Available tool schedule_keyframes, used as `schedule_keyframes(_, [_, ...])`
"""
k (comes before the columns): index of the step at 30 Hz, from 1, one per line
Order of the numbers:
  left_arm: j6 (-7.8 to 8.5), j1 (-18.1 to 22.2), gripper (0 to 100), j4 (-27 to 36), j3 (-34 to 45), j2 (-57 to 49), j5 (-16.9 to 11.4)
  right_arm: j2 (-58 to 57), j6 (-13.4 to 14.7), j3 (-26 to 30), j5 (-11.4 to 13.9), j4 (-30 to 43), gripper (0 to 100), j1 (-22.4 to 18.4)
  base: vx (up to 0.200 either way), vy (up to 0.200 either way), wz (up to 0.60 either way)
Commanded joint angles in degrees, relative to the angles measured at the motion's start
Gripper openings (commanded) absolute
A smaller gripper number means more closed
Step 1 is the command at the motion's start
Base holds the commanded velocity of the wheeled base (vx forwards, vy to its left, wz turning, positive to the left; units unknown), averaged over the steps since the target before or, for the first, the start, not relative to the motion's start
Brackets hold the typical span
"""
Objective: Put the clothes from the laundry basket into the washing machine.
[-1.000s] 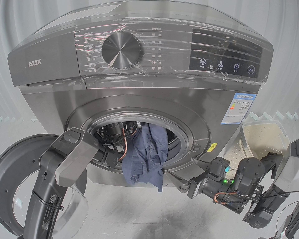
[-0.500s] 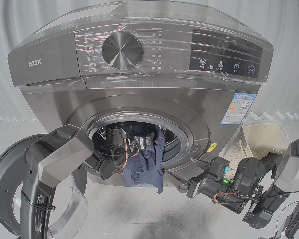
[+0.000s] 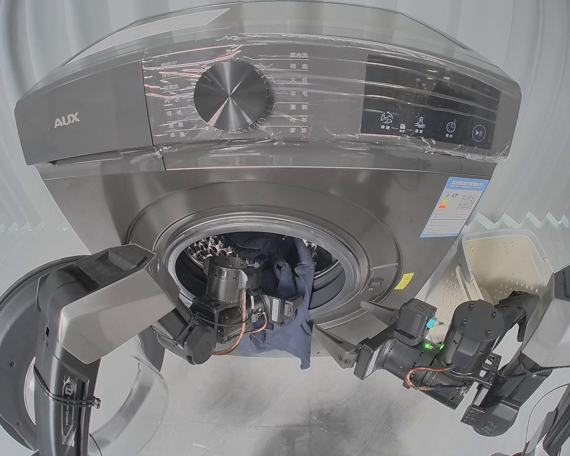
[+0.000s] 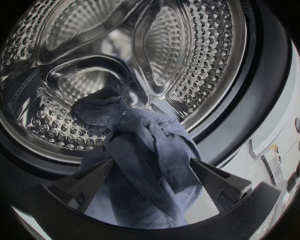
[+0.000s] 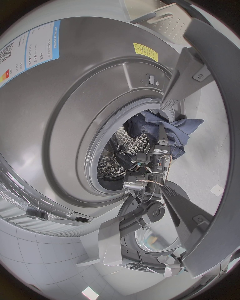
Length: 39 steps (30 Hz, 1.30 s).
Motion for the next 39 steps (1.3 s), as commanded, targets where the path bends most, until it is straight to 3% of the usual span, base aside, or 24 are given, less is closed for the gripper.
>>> schedule_keyframes(1, [0.07, -0.5, 100, 0.4, 1.2, 0.4, -0.3, 0.1, 0.0, -0.4, 0.0, 0.0, 100, 0.3, 0.000, 0.000, 0.00])
schedule_keyframes(2, [0.07, -0.5, 0, 0.4, 1.2, 0.4, -0.3, 0.1, 0.0, -0.4, 0.0, 0.0, 100, 0.3, 0.000, 0.000, 0.00])
schedule_keyframes(10, [-0.63, -0.7, 0, -0.3, -1.4, 2.2, 0.2, 0.0, 0.0, -1.0, -0.1, 0.0, 100, 0.3, 0.000, 0.000, 0.00])
schedule_keyframes(15, [-1.16, 0.1, 0, -2.8, -6.2, 3.4, 4.1, 0.0, 0.0, -2.0, 0.0, 0.0, 100, 0.4, 0.000, 0.000, 0.00])
schedule_keyframes(16, [-1.60, 0.7, 0, -4.7, -9.1, 4.6, 6.1, -0.2, 0.0, -2.1, 0.0, 0.0, 100, 0.4, 0.000, 0.000, 0.00])
schedule_keyframes(21, [-2.57, 2.4, 0, -8.4, -19.3, 8.3, 9.9, -0.4, 0.0, -2.2, 0.0, 0.0, 100, 0.4, 0.000, 0.000, 0.00])
schedule_keyframes(28, [-3.18, 2.9, 0, -9.4, -23.9, 8.9, 10.4, -0.4, 0.0, -2.2, 0.0, 0.0, 100, 0.4, 0.000, 0.000, 0.00])
schedule_keyframes(29, [-3.18, 2.9, 100, -9.4, -23.9, 8.8, 10.4, -0.4, 0.0, -2.2, 0.0, 0.0, 100, 0.4, 0.000, 0.000, 0.00])
schedule_keyframes(33, [-4.41, 2.3, 100, -9.3, -21.2, 8.3, 10.4, -0.3, 0.0, -2.2, 0.0, 0.0, 100, 0.4, 0.000, 0.000, 0.00])
schedule_keyframes(39, [-4.15, 0.6, 100, -8.8, -13.2, 4.8, 8.3, -0.3, 0.0, -2.1, 0.0, 0.0, 100, 0.7, 0.000, 0.000, 0.00])
